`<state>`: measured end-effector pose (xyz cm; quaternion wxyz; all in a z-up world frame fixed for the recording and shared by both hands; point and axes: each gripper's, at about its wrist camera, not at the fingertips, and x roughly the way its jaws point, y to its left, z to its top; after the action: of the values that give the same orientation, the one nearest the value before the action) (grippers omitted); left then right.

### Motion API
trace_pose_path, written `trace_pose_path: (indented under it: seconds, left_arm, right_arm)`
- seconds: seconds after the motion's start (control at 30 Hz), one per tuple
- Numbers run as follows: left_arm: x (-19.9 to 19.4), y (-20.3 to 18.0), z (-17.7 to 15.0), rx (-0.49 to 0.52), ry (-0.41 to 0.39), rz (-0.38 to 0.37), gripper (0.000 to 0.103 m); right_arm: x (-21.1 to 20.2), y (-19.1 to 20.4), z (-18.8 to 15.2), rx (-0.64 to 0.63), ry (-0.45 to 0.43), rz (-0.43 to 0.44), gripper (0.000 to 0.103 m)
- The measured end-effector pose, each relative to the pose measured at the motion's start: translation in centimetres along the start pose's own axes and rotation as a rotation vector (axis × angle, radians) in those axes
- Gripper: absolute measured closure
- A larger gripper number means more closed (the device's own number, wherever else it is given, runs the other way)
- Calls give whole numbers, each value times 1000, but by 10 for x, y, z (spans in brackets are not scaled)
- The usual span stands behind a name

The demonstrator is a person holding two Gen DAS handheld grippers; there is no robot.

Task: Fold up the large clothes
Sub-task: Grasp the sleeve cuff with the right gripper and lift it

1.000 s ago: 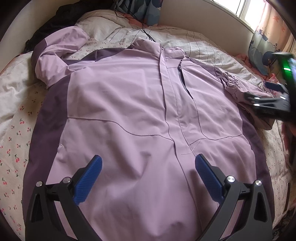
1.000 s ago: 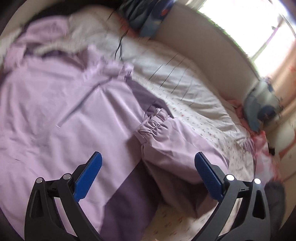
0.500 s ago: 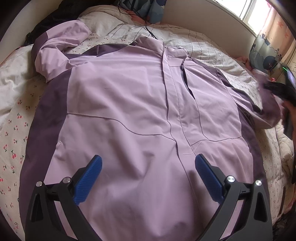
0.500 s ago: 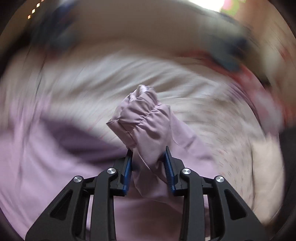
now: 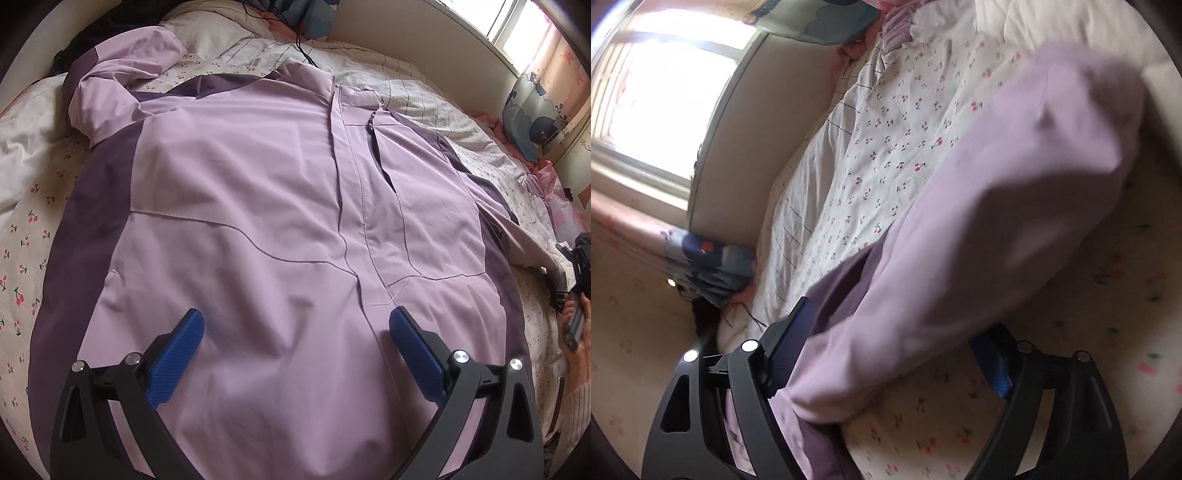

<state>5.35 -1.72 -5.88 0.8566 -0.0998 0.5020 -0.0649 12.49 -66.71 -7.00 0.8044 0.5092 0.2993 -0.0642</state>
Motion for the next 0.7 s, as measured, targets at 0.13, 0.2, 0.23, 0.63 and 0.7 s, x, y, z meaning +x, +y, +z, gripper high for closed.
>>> trace_pose_path:
  seconds: [0.13,0.2,0.23,0.63,0.7]
  left_arm:
    - [1,2,1,-10,-1,-12,7]
    - [-2,5,1,-30,-12,-29,7]
    - [-3,7,1,-39,-17,-40,7]
    - [21,1,-6,-16,45,-30,7]
    - [19,0,-5,-2,42,-27,7]
  right_arm:
    - [25,33,29,-85,-27,-50,92]
    - [19,81,42,-216,-74,-4,94]
    - [14,121,53,-311,-106,51,95]
    - [65,26,95,-121,-42,-158,63]
    - [36,15,63,-141,-11,-65,56]
